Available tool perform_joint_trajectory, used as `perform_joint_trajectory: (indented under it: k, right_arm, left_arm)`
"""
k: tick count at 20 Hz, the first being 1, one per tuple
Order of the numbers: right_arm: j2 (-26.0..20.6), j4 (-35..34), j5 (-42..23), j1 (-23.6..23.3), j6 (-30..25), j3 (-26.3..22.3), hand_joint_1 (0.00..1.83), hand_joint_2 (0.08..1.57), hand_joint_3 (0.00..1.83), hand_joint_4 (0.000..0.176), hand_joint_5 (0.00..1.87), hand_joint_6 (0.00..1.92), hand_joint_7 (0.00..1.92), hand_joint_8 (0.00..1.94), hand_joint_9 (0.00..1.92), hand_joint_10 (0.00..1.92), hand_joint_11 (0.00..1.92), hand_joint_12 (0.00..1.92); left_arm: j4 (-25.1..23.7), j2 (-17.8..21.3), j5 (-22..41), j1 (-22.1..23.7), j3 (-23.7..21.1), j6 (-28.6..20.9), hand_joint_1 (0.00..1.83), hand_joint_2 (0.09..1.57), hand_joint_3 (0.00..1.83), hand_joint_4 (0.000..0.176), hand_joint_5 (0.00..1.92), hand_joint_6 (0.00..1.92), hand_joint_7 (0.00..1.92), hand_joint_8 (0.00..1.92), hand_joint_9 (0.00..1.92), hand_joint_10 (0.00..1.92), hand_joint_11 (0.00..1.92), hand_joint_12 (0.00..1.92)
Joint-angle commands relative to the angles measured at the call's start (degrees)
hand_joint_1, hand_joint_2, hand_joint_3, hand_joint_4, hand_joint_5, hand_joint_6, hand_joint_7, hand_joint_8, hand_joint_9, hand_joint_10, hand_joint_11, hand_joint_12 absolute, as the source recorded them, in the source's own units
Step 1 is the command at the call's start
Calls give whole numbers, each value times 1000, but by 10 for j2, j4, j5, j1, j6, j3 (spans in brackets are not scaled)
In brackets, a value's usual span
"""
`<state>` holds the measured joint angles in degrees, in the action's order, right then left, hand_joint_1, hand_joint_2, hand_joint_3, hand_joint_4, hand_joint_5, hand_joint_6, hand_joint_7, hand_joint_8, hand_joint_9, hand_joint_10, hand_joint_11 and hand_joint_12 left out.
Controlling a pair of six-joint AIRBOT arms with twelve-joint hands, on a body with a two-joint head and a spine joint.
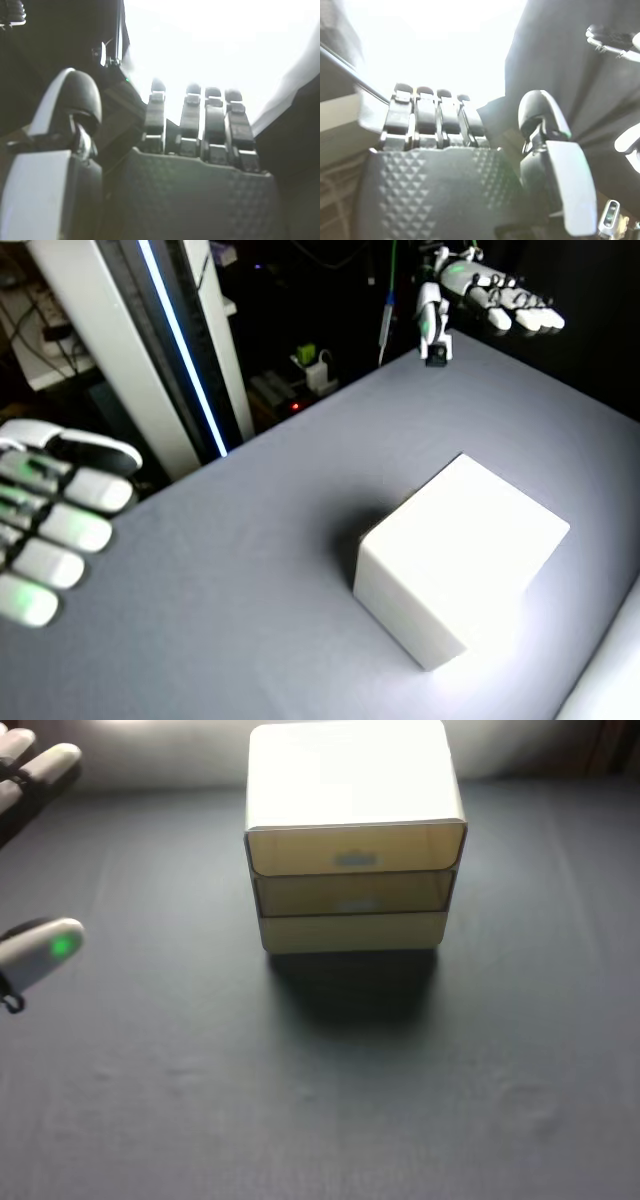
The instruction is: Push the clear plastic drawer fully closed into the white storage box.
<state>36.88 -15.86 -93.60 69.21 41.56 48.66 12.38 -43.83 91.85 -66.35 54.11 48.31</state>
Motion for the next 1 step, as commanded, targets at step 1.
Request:
perform_joint_trajectory:
  k: [1]
  right_arm:
    - [-4,-1,-74,-14,2,0,182,1343,0,0,0,0,0,0,4,0,1,318]
  left_arm:
    - [-4,-1,73,15,4,1,163,1427,30,172,0,0,0,0,0,0,0,0]
